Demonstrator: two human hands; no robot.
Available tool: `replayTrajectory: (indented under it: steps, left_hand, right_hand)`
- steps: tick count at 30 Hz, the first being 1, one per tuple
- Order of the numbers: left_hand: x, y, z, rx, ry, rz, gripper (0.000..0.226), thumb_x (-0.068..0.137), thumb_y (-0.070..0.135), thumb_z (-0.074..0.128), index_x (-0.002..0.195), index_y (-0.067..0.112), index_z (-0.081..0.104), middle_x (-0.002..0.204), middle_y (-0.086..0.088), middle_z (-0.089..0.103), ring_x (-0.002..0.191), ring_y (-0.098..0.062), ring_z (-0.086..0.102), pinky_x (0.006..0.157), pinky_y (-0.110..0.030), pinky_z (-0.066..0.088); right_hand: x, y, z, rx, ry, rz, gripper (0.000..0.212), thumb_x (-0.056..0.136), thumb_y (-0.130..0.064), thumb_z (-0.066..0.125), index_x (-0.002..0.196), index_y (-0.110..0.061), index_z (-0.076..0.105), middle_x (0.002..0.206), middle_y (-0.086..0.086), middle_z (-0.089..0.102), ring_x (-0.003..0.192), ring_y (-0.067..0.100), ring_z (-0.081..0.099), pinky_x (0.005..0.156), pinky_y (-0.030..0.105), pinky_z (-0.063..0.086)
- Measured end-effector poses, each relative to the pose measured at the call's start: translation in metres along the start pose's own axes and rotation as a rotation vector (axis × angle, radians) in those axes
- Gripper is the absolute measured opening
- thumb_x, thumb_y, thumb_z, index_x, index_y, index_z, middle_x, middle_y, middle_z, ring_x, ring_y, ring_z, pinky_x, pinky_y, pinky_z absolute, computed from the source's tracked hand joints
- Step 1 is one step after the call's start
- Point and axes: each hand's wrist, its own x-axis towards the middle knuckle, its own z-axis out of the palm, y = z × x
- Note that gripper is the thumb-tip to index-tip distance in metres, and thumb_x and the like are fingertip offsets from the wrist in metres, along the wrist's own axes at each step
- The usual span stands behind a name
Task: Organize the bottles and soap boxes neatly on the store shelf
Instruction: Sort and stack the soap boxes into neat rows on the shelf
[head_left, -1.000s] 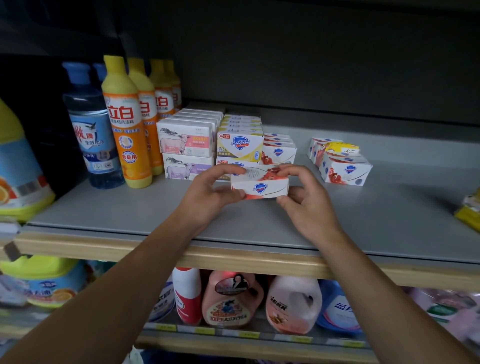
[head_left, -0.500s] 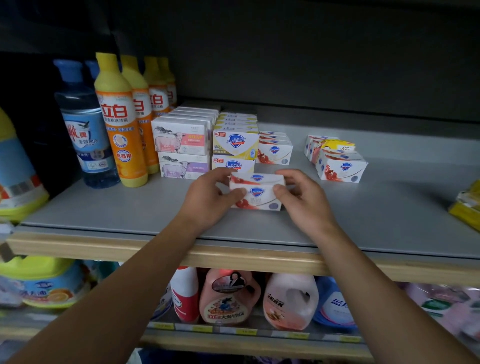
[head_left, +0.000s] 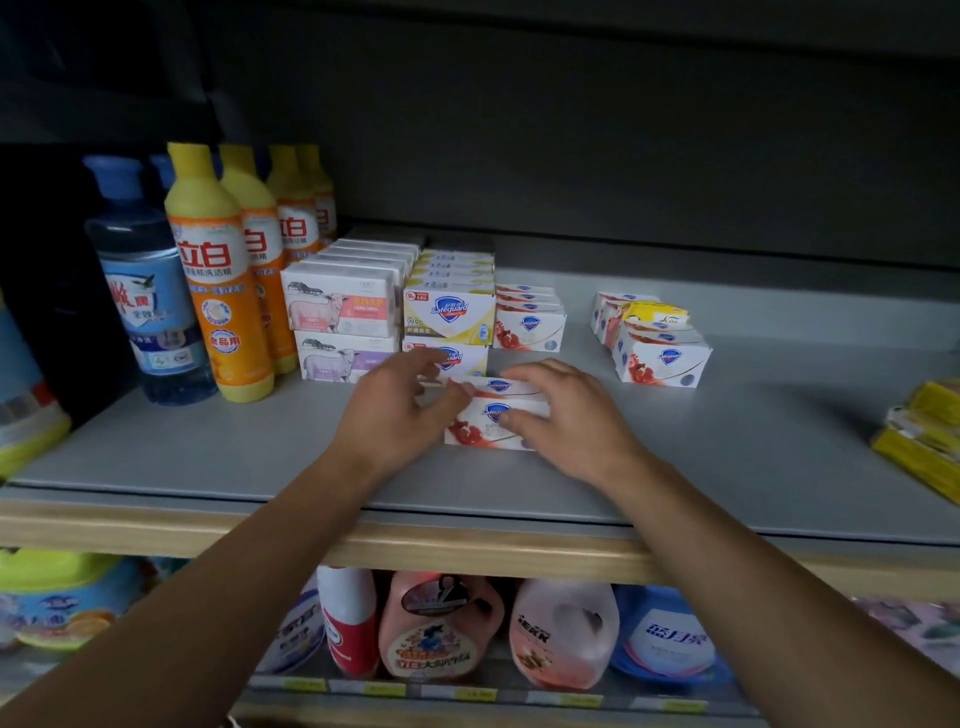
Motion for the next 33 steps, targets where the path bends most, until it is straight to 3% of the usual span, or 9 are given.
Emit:
replayTrajectory:
  steps: [3,6,9,13,19,22,24,33]
  left_hand:
    - [0.018,0.009,-0.005,0.165,0.122,0.162,0.047,0.087,0.037,0.069,0.128,0.016,0.062,0.126,-0.004,0.063,0.109,-0.021,0.058,0.089,-0.031,0.049]
    - [0.041,0.017,0.001,0.416,0.189,0.333,0.048,0.087,0.038,0.065,0.126,0.010,0.062,0.126,-0.011,0.062,0.117,-0.032,0.053,0.096,-0.039,0.044]
    - [0.063,0.018,0.014,0.575,0.149,0.367,0.057,0.087,0.047,0.056,0.132,0.012,0.058,0.135,-0.011,0.057,0.129,-0.034,0.046,0.109,-0.046,0.034]
    - [0.078,0.008,0.030,0.680,0.143,0.335,0.063,0.086,0.053,0.051,0.139,0.019,0.051,0.143,-0.006,0.051,0.135,-0.031,0.040,0.117,-0.049,0.018]
    - [0.082,-0.003,0.039,0.652,0.248,0.382,0.061,0.082,0.051,0.054,0.132,0.017,0.056,0.133,-0.006,0.056,0.126,-0.032,0.048,0.115,-0.052,0.022]
    - [0.082,-0.003,0.040,0.654,0.255,0.376,0.062,0.081,0.052,0.052,0.133,0.018,0.055,0.134,-0.005,0.055,0.127,-0.032,0.047,0.116,-0.050,0.020]
    - [0.083,-0.003,0.041,0.649,0.256,0.377,0.062,0.081,0.051,0.053,0.133,0.018,0.055,0.134,-0.005,0.055,0.127,-0.032,0.046,0.116,-0.050,0.019]
    - [0.082,-0.002,0.042,0.641,0.256,0.369,0.062,0.081,0.050,0.053,0.134,0.018,0.054,0.135,-0.004,0.054,0.128,-0.032,0.045,0.116,-0.049,0.016]
  right_hand:
    - [0.004,0.017,-0.013,0.009,0.050,0.031,0.044,0.083,-0.025,0.073,0.125,-0.023,0.062,0.125,-0.002,0.060,0.115,0.016,0.054,0.089,0.017,0.033]
    - [0.010,0.039,-0.024,-0.003,0.137,0.082,0.045,0.084,-0.017,0.072,0.128,-0.020,0.060,0.125,-0.001,0.056,0.117,0.016,0.050,0.091,0.015,0.029]
    - [0.026,0.059,-0.027,-0.049,0.200,0.107,0.044,0.086,-0.014,0.069,0.129,-0.019,0.059,0.130,-0.003,0.050,0.119,0.012,0.044,0.091,0.009,0.024]
    - [0.055,0.078,-0.018,-0.080,0.226,0.118,0.044,0.088,-0.014,0.067,0.131,-0.021,0.057,0.131,-0.002,0.049,0.120,0.014,0.046,0.093,0.012,0.026]
    - [0.101,0.087,0.010,-0.156,0.233,0.024,0.042,0.089,-0.014,0.067,0.129,-0.022,0.062,0.121,0.001,0.054,0.114,0.017,0.048,0.090,0.008,0.022]
    - [0.109,0.092,0.021,-0.220,0.225,-0.026,0.039,0.087,-0.015,0.070,0.126,-0.018,0.066,0.118,0.006,0.058,0.116,0.026,0.048,0.103,0.027,0.033]
    - [0.110,0.097,0.025,-0.240,0.226,-0.024,0.040,0.087,-0.016,0.070,0.126,-0.018,0.066,0.120,0.008,0.057,0.116,0.029,0.048,0.103,0.036,0.038]
    - [0.112,0.100,0.028,-0.284,0.248,-0.041,0.040,0.088,-0.020,0.069,0.127,-0.020,0.065,0.114,0.008,0.059,0.109,0.031,0.049,0.096,0.039,0.043]
